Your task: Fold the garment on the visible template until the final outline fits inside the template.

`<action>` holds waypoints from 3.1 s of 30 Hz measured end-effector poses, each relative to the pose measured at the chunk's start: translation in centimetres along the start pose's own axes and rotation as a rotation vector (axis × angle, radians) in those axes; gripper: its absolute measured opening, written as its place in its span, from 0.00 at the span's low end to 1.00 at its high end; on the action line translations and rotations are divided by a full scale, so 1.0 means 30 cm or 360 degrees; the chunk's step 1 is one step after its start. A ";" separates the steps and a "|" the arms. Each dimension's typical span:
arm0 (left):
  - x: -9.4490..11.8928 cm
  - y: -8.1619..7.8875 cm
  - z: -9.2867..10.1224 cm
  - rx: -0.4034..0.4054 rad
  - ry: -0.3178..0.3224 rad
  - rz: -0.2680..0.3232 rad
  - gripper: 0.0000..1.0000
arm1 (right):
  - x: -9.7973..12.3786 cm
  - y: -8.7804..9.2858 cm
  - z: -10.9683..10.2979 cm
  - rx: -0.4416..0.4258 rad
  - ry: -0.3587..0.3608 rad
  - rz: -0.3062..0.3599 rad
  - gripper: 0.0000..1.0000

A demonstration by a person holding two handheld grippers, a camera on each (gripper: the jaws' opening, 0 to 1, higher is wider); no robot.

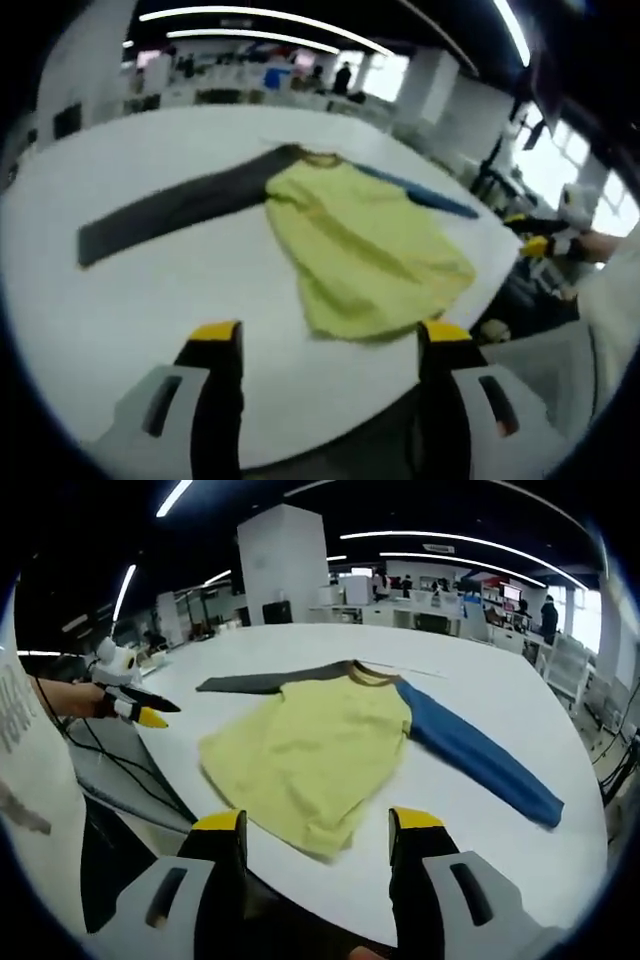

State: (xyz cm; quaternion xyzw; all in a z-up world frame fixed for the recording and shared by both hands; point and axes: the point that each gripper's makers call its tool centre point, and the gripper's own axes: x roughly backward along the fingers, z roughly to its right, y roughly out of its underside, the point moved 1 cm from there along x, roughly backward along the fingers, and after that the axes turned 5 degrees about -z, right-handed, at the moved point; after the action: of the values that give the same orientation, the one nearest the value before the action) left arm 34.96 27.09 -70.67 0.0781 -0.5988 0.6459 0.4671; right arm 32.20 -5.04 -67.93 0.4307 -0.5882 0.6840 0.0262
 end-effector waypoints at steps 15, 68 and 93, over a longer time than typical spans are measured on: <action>-0.063 0.066 -0.038 -0.0038 0.0028 -0.0114 0.66 | -0.051 0.085 0.019 -0.0009 -0.0019 -0.0071 0.56; -0.242 0.055 -0.035 -0.0444 -0.0052 -0.0296 0.18 | -0.272 0.162 0.088 0.0410 0.0033 -0.0166 0.21; -0.145 0.006 -0.023 0.0036 -0.0059 -0.0169 0.00 | -0.199 0.124 0.116 0.0190 0.0041 -0.0168 0.01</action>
State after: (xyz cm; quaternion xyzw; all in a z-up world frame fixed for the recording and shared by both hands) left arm 37.55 25.49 -73.86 0.1270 -0.5950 0.6254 0.4887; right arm 35.88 -6.25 -74.76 0.4531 -0.5225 0.7209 0.0440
